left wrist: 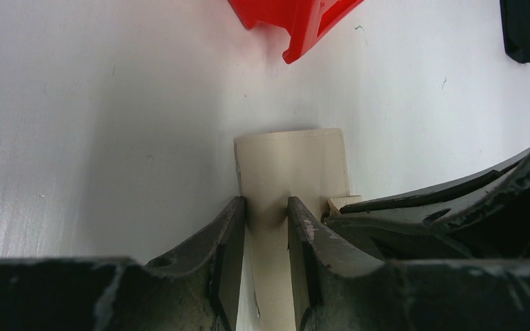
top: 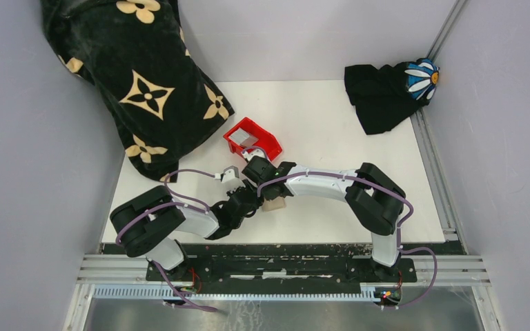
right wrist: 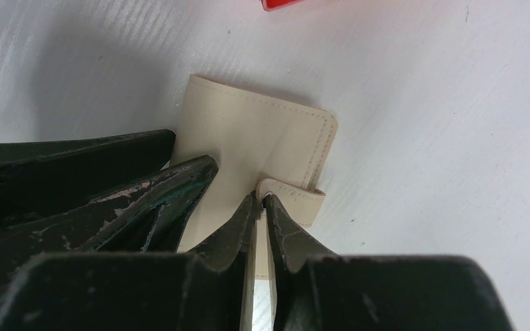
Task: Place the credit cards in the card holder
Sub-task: Close the card holder at the center of the board.
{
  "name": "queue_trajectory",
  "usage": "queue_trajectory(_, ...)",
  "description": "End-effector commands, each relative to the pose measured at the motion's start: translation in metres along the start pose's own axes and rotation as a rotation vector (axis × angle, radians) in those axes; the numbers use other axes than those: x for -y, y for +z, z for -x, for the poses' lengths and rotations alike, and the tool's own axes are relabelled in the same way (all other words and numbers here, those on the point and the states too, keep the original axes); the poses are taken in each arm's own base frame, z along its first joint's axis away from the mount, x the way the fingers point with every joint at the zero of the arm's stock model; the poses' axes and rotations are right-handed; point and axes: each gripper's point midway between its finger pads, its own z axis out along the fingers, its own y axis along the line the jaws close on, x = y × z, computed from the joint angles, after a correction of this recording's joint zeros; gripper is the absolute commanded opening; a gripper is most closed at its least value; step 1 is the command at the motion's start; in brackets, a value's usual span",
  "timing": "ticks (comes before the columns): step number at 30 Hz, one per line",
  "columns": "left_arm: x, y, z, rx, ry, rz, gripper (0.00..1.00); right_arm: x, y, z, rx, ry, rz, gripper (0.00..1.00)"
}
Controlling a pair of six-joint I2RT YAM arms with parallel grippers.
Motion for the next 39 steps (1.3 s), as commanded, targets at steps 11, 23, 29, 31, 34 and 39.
queue_trajectory(11,-0.0126,-0.0013,-0.0171,-0.063,0.040,0.029,0.36,-0.0167,0.0001,0.0178,0.047,0.029,0.034,0.17)
queue_trajectory(23,-0.0134,-0.0015,-0.0173,-0.063,0.043,0.030,0.36,-0.0177,-0.0017,0.0197,0.055,0.030,0.034,0.18)
queue_trajectory(29,-0.0109,-0.0009,-0.0166,-0.062,0.043,0.025,0.36,-0.0167,-0.0006,0.0197,0.053,0.027,0.027,0.18)
queue_trajectory(31,-0.0110,-0.0008,-0.0164,-0.062,0.044,0.025,0.36,-0.0167,-0.0001,0.0197,0.053,0.028,0.027,0.18)
queue_trajectory(34,-0.0113,-0.0009,-0.0165,-0.062,0.044,0.025,0.36,-0.0169,-0.0003,0.0203,0.055,0.027,0.026,0.18)
queue_trajectory(39,-0.0112,-0.0013,-0.0165,-0.062,0.044,0.024,0.36,-0.0173,-0.0004,0.0203,0.053,0.025,0.027,0.17)
